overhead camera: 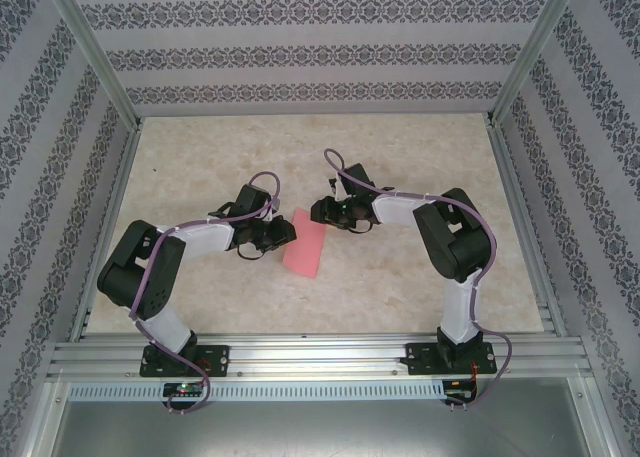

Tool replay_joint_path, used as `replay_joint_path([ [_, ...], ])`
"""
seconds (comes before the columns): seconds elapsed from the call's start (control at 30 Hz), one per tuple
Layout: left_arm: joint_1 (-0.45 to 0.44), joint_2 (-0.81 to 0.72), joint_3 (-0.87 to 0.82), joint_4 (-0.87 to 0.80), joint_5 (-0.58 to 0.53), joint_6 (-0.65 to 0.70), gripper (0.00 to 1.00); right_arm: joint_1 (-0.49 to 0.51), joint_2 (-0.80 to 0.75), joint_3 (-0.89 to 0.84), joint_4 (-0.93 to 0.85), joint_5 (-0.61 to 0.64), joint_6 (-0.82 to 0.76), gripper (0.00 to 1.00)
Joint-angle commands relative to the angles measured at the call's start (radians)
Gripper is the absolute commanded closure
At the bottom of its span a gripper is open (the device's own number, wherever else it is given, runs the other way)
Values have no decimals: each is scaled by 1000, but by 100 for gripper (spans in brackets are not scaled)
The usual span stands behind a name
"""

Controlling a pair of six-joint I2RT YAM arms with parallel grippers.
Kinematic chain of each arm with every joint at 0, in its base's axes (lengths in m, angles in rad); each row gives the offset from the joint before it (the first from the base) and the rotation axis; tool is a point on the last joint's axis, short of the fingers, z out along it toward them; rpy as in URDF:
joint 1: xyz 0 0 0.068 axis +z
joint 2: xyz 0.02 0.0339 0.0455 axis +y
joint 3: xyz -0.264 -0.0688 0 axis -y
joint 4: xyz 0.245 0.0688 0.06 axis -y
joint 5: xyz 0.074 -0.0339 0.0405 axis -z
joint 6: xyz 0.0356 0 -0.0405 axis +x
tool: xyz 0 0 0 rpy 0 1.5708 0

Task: Fold a paper plane with a square sheet of paper (fold left side to right side)
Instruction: Third fold the triangle at the center of the table.

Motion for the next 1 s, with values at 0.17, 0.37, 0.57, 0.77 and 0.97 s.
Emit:
replay_joint_path([
  [0.17,-12,-16,-7,22,17,-8,95,-29,-128,-77,30,54,-78,44],
  [0.37,-47,-25,-19,32,-19,-106,98,-7,-370,-239,-2,117,-182,42],
  [0.57,-80,-15,-39,95,-26,-206,100,203,-644,-466,33,279,-276,41],
  [0.77,-87,-12,-35,88,-27,-215,100,497,-735,-513,12,548,-375,36],
  [0.97,-90,-20,-39,83,-34,-216,100,641,-566,-380,-76,738,-497,35],
])
